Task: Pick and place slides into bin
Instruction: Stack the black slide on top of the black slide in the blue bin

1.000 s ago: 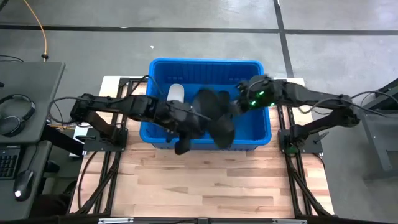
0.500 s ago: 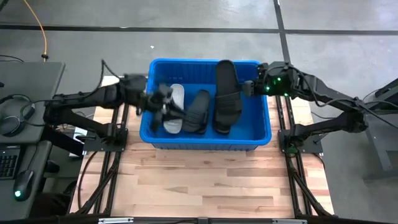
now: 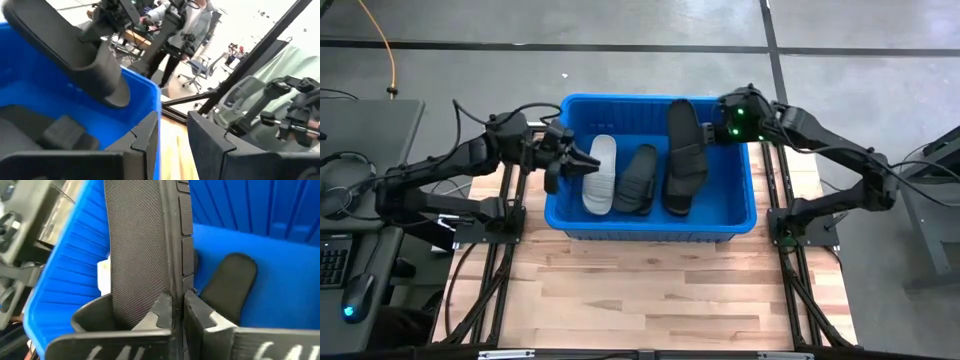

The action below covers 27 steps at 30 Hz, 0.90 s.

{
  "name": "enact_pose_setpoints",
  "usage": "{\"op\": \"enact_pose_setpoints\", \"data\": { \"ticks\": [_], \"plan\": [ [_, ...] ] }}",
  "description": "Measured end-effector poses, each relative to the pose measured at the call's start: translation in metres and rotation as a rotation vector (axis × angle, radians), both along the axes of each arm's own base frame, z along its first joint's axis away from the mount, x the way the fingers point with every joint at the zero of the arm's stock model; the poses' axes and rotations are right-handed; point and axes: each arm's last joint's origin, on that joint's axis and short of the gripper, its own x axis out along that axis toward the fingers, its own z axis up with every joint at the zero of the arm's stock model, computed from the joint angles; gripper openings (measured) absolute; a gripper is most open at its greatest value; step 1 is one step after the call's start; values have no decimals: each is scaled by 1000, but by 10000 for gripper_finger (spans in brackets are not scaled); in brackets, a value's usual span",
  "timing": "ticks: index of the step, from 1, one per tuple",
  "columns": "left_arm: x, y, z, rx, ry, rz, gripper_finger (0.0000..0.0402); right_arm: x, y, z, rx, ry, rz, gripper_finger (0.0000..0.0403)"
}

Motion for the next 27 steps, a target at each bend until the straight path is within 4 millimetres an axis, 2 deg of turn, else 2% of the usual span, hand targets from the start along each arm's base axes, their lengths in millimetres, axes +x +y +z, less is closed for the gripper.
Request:
{"op": "enact_pose_setpoints", "data": {
  "ticks": [7, 13, 19, 27],
  "plan": [
    [-22, 15, -7, 42, -21, 33, 92, 21, -17, -23, 128, 44, -66, 2],
    [-43, 25, -8, 45, -42, 107, 92, 38, -20, -45, 249, 104, -98, 1],
    [-54, 24, -2, 56, -80, 62, 92, 46, -20, -67, 348, 228, -149, 1],
    [-62, 16, 3, 51, -112, 53, 92, 57, -25, -83, 407, 260, -207, 0]
  ]
}}
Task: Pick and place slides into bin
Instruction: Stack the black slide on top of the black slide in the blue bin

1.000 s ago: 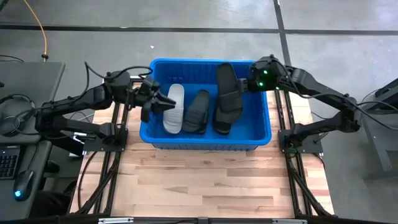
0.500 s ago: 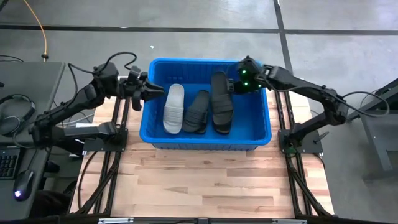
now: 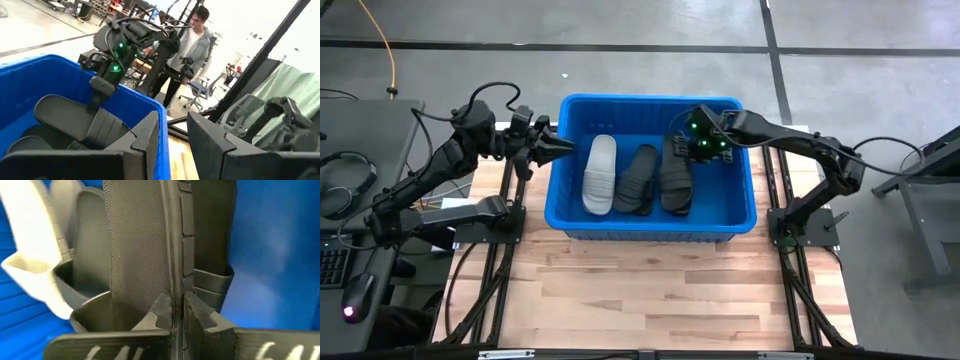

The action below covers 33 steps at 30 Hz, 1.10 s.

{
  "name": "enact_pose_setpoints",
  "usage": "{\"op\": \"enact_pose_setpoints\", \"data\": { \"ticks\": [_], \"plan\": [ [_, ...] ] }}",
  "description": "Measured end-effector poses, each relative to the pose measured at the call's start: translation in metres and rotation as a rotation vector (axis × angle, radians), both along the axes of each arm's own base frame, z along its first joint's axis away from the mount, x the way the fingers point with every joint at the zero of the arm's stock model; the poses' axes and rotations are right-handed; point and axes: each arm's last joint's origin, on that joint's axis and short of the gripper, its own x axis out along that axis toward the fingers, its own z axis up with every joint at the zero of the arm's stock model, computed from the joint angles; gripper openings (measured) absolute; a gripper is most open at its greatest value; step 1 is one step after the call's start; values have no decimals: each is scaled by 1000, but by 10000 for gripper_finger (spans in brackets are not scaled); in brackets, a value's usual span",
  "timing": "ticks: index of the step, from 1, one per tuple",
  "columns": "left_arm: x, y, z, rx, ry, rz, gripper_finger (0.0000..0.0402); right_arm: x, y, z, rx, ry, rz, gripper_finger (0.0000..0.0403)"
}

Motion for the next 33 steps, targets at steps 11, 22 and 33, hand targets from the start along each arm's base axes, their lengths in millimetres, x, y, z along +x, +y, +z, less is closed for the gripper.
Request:
{"op": "enact_pose_setpoints", "data": {
  "ticks": [11, 22, 33],
  "plan": [
    [-1, -1, 0, -10, -3, -21, 92, 7, -13, -27, 96, 102, -36, 0],
    [-1, -2, 0, -14, -3, -30, 92, 5, -23, -36, 111, 133, -26, 0],
    [-1, -2, 0, 2, 0, -32, 92, 6, -35, -38, 101, 91, -72, 0]
  ]
}}
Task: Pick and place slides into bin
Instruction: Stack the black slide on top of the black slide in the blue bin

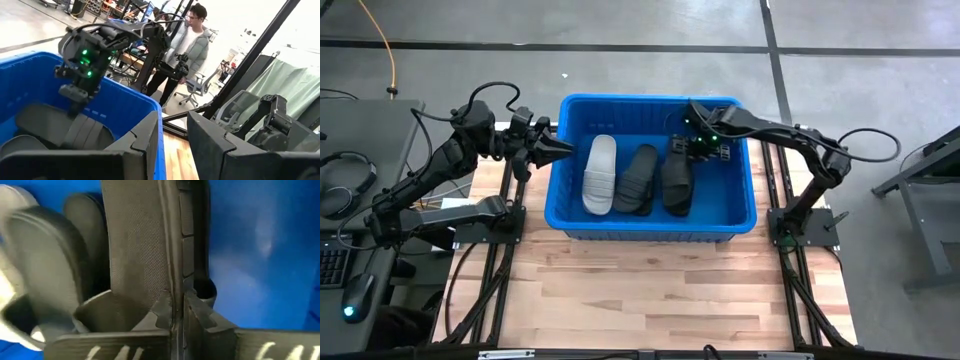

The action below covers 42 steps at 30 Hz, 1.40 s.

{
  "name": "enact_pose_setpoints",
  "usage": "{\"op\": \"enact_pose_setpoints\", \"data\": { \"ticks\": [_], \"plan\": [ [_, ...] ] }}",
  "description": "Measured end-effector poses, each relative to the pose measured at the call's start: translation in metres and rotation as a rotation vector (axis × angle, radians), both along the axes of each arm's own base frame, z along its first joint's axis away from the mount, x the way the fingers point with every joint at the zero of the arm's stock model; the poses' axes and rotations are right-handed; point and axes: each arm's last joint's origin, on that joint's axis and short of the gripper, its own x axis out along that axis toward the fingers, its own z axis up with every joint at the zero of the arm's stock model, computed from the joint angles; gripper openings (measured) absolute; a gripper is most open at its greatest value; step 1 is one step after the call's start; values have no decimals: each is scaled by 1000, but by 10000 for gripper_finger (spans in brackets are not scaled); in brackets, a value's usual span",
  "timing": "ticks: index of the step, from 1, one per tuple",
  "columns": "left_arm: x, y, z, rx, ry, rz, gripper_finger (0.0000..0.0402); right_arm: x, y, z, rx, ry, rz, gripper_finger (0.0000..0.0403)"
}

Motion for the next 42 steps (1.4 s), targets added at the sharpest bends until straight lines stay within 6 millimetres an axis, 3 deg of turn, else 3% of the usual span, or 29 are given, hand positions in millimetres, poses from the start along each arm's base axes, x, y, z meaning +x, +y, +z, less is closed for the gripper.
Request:
{"op": "enact_pose_setpoints", "data": {
  "ticks": [9, 24, 27, 36, 42],
  "plan": [
    [0, 0, 0, 1, 1, 0, 92, 15, -8, -35, 80, 62, 34, 0],
    [-2, -2, 1, 15, -6, -18, 92, 7, -6, -37, 95, 153, 63, 4],
    [-2, -2, 1, 19, -7, -19, 92, 6, -6, -37, 113, 144, 88, 30],
    [-2, -2, 1, 20, -7, -19, 92, 1, -3, -38, 134, 210, 45, 160],
    [-2, -2, 1, 35, -6, -19, 92, -2, -2, -38, 139, 234, 54, 200]
  ]
}}
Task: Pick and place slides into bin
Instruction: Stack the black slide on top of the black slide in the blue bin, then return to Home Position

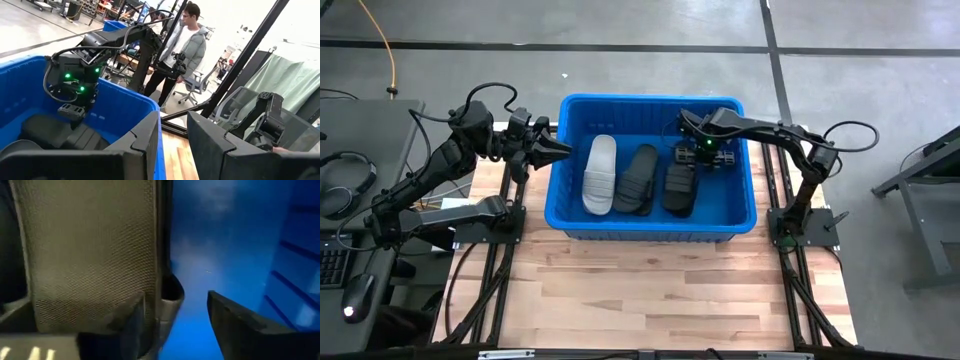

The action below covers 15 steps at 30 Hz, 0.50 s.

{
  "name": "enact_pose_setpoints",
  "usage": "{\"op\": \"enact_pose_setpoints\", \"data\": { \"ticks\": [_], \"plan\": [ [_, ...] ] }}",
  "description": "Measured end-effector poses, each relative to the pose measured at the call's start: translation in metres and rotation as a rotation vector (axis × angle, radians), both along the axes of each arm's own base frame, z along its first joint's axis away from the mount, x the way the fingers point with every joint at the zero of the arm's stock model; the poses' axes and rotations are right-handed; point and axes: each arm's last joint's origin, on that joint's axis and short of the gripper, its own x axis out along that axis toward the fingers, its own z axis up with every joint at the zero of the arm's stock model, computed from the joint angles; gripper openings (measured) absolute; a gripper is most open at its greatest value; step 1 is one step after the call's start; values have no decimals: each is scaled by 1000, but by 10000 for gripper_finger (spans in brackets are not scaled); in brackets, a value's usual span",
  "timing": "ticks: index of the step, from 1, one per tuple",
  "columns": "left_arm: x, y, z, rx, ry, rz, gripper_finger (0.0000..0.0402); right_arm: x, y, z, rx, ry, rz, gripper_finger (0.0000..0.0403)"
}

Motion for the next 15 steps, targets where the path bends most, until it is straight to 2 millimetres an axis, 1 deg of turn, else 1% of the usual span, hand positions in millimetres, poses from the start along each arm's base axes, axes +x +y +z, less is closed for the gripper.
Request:
{"op": "enact_pose_setpoints", "data": {
  "ticks": [3, 6, 11, 15],
  "plan": [
    [0, 0, 0, 2, 1, 0, 92, -4, 2, 7, 8, 47, 33, 207],
    [0, 0, 0, 1, 3, 0, 92, -8, 5, 24, -21, 84, 64, 211],
    [1, 1, -1, 1, 11, 0, 92, -16, 3, 65, -161, 127, 87, 212],
    [2, 1, -2, 0, 12, 1, 92, -12, 4, 100, -262, 69, 113, 211]
  ]
}}
